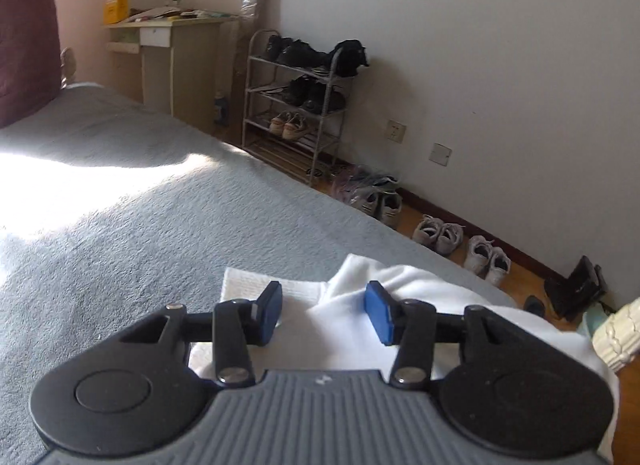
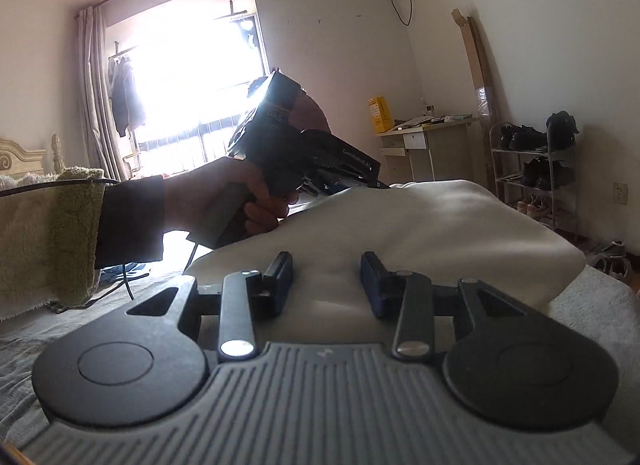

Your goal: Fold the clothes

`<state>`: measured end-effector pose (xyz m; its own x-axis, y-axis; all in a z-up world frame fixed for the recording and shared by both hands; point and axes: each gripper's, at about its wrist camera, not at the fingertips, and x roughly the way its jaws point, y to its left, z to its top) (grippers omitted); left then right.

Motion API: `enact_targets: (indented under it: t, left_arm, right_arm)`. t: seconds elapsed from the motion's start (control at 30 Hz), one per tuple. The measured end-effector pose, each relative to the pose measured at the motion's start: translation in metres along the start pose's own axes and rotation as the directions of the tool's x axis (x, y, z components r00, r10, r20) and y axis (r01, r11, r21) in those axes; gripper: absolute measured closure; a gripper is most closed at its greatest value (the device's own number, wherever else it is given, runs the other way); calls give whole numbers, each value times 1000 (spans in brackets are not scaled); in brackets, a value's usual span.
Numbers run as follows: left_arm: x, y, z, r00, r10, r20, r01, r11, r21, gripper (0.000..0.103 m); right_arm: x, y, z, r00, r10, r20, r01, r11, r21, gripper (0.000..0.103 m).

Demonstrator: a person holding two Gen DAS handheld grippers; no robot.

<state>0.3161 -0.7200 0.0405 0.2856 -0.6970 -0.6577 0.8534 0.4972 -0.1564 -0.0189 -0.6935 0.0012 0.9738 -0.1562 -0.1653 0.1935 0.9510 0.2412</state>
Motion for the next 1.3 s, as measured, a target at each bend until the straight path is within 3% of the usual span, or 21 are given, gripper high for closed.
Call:
enact_targets:
  t: [0.03, 0.1, 0.17, 0.27, 0.4, 0.43, 0.5, 0.6, 0.7, 0.77, 0.83, 0.9, 0.97, 1.0, 1.07, 1.13, 1.3]
  left_arm:
    - [-2, 7, 5, 998, 68, 18, -68, 997, -20, 61]
    - [-19, 27, 12, 978, 194, 74, -186, 978, -97, 61]
    - [-42, 54, 17, 955, 263, 136, -231, 949, -214, 61]
    - [-88, 92, 17, 939, 310, 150, -249, 912, -325, 61]
    - [-175, 109, -8, 928, 310, 204, -254, 931, -261, 56]
    - [-199, 108, -20, 931, 295, 216, -243, 940, -238, 50]
    - [-246, 104, -53, 944, 249, 217, -205, 957, -205, 49]
    - [-315, 90, -109, 958, 193, 212, -159, 973, -164, 44]
    - [-373, 55, -172, 958, 162, 235, -142, 985, -101, 32]
    - [-399, 31, -208, 958, 130, 254, -118, 991, -62, 25]
    - [-414, 8, -239, 955, 87, 284, -71, 995, -64, 16]
    - [-429, -14, -268, 948, 47, 314, -25, 997, -73, 12]
    - [-438, -36, -288, 945, 29, 327, 1, 996, -93, 7]
    - [-443, -47, -297, 944, 32, 329, 3, 995, -103, 6]
    - [-452, -63, -313, 942, 52, 331, -13, 993, -120, 3]
    - [-457, -74, -323, 943, 80, 322, -37, 990, -138, 0]
    - [-461, -89, -344, 953, 146, 266, -112, 984, -137, 0]
  right_arm:
    - [0, -2, -1, 1000, 5, 2, -5, 1000, 11, 66]
    - [0, -4, -2, 1000, 11, 4, -11, 1000, 25, 66]
    - [0, -3, -2, 1000, 5, 6, -6, 1000, 27, 66]
    - [-9, -4, 4, 999, 3, 37, -5, 999, 46, 66]
    - [-26, -40, 17, 992, -60, 112, 34, 975, 218, 67]
    - [-23, -56, 16, 991, -89, 96, 60, 960, 273, 67]
    - [-12, -94, 10, 983, -185, 21, 162, 905, 392, 68]
    - [-38, -141, -4, 929, -370, -1, 300, 751, 588, 70]
    - [-89, -120, -6, 900, -436, 23, 335, 723, 604, 70]
    - [-115, -76, 0, 912, -410, 12, 342, 777, 529, 68]
    - [-136, -26, 5, 940, -342, -18, 314, 838, 446, 65]
    - [-156, 23, 9, 959, -278, -53, 278, 890, 361, 46]
    - [-175, 71, 12, 966, -250, -69, 259, 922, 287, 32]
    - [-184, 93, 12, 968, -239, -79, 251, 934, 253, 20]
    - [-198, 127, 10, 965, -242, -99, 258, 942, 214, 7]
    - [-203, 148, 4, 947, -304, -104, 318, 931, 178, 2]
    - [-217, 199, -11, 884, -454, -107, 463, 882, 86, 1]
